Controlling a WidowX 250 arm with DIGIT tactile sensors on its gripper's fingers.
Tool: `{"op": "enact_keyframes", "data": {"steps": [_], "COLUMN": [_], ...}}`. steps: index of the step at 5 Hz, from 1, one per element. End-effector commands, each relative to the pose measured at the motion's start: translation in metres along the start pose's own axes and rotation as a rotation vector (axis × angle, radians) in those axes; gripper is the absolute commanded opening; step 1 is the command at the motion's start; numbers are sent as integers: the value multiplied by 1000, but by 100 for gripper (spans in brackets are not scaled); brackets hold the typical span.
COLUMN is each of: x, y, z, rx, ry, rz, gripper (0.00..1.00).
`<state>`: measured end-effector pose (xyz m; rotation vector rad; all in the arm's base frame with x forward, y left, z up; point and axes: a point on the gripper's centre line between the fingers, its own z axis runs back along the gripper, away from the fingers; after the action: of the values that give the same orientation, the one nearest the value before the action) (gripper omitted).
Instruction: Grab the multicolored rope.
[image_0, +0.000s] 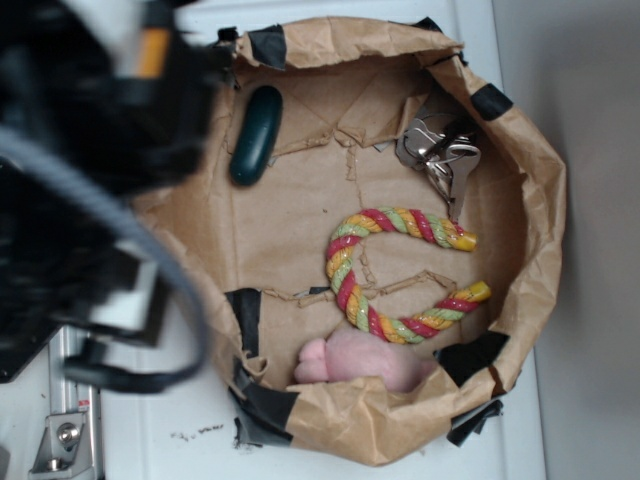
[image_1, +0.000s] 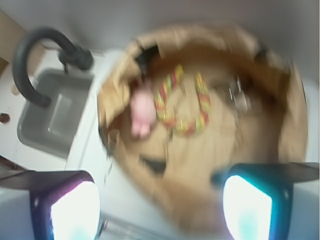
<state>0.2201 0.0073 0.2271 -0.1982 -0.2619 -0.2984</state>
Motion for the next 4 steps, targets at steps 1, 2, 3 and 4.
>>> {"op": "enact_keyframes", "data": {"steps": [1,2,3,4], "x": [27,-4,-2,-2], "y": [11,-5,-2,-2], "z": [-82,-120,-115,-115], "rx": [36,139,198,198], "ry": [81,245,230,230], "rz": [-265,-345,-295,-295], "gripper": [100,100,100,100]}}
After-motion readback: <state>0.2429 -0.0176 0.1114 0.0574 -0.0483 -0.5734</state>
